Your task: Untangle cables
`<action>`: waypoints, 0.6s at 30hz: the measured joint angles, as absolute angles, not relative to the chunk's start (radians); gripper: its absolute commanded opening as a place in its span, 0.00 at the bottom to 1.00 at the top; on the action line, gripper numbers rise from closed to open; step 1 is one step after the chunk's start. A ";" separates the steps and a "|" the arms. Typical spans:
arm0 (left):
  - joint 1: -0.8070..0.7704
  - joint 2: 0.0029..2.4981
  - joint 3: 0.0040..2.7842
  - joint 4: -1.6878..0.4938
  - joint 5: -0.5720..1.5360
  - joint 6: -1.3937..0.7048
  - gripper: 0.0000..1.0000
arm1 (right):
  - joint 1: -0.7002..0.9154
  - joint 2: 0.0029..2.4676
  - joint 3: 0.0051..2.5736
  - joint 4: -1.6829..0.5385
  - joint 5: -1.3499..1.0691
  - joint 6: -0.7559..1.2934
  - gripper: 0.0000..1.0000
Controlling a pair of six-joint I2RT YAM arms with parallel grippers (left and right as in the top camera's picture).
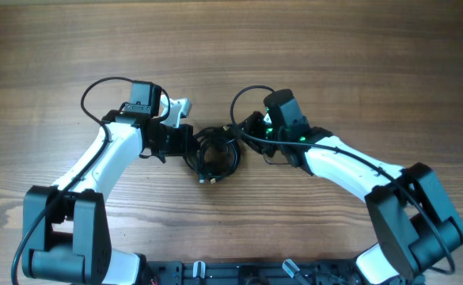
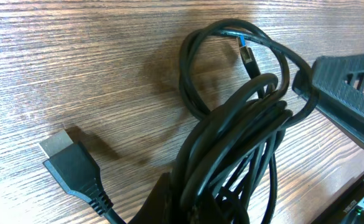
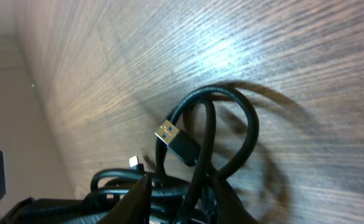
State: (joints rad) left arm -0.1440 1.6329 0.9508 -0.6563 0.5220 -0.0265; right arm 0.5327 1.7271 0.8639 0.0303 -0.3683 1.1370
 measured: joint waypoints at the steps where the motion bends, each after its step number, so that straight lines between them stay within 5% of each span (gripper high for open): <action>1: -0.144 1.633 0.951 -0.655 0.522 -0.027 0.06 | 0.534 1.742 0.864 0.059 -0.369 1.141 0.23; 3: -0.144 1.633 0.951 -0.653 0.522 -0.027 0.05 | 0.536 1.768 0.861 0.124 -0.381 1.145 0.20; 5: -0.144 1.633 0.951 -0.653 0.522 -0.027 0.05 | 0.536 1.777 0.860 0.185 -0.398 1.140 0.04; 11: -0.144 1.633 0.951 -0.651 0.522 -0.027 0.04 | 0.517 1.777 0.861 0.223 -0.471 1.102 0.04; 18: -0.147 1.633 0.951 -0.633 0.474 -0.060 0.04 | 0.344 1.781 0.858 0.402 -0.885 0.990 0.04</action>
